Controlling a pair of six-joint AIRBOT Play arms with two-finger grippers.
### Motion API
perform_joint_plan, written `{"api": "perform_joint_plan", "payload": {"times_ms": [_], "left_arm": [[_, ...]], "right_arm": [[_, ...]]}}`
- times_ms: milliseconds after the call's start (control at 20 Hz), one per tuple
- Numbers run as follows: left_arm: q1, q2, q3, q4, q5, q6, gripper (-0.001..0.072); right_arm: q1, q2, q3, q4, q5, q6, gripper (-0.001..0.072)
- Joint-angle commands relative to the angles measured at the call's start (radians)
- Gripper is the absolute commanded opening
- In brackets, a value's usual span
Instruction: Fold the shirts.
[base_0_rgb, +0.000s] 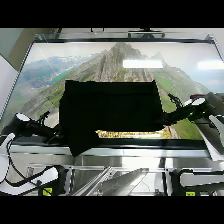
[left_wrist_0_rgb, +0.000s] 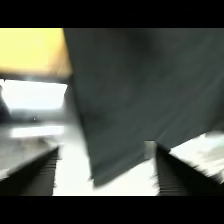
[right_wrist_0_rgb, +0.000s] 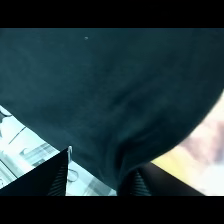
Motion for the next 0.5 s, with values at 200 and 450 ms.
{"api": "perform_joint_plan", "payload": {"times_ms": [200, 450], "left_arm": [[-0.001, -0.115, -0.008, -0.246, -0.003, 0.171, 0.0254], [0.009, -0.23, -0.008, -0.234, -0.106, 0.172, 0.0253]], "right_arm": [[0.0, -0.002, 0.0, -0.001, -0.021, -0.019, 0.0472], [-0.001, -0.002, 0.0, -0.001, -0.014, -0.019, 0.0472]]}}
